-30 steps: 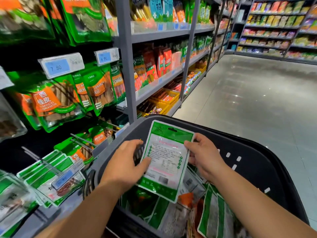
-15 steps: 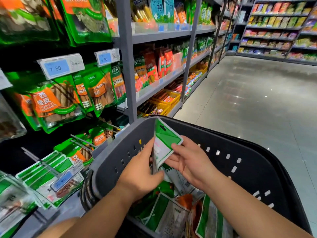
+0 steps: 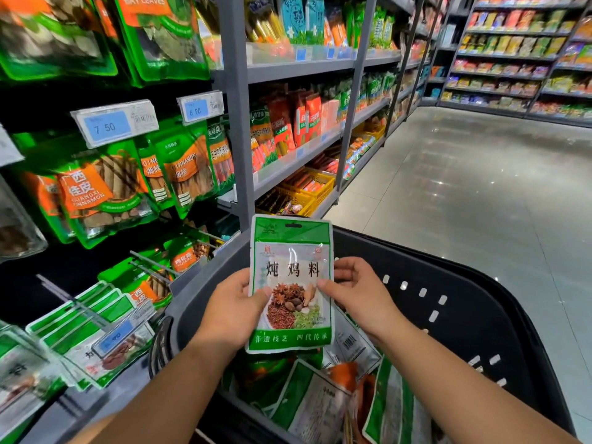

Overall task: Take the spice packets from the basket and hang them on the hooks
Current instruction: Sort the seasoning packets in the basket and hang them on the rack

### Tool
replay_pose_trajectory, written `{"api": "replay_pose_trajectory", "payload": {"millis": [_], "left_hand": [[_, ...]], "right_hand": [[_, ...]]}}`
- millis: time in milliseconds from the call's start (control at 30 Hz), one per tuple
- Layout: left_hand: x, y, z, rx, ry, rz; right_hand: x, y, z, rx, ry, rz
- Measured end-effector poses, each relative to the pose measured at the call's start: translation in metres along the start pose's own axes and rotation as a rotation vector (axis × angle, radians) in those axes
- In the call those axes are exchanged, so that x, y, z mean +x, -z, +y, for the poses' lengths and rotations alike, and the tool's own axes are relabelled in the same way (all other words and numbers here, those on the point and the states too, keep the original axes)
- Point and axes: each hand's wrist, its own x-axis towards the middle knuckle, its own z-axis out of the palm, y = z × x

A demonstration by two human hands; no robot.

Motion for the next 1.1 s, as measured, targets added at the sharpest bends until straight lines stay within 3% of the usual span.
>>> {"api": "replay_pose_trajectory", "payload": {"millis": [167,433,633,800,967,1100], "left_hand": [[0.001,0.001,0.001,-0.152,0.01,-0.023],[0.01,0.014,-0.009,-0.078,-0.005,0.212],[0.012,0.019,-0.012,-0.063,0.002,0.254],[0.013,0.022,-0.014,-0.061,0.01,0.246],[0.013,0.025,-0.014,-0.069,0.014,0.258],[0.013,0.026,-0.012,-0.076,-0.004,0.312]], "right_hand": [[-0.004,-0.013,0.002,0.169,-0.009,-0.153],[0.011,0.0,0.034,-0.019,-0.094,-0.059],[0.001,-0.018,0.066,-0.358,-0.185,-0.494],[-0.005,-0.035,0.078,-0.638,-0.135,-0.603],[0.0,-0.029,0.069,-0.632,-0.101,-0.543],[0.011,-0.011,0.047,-0.307,-0.115,-0.352]]}}
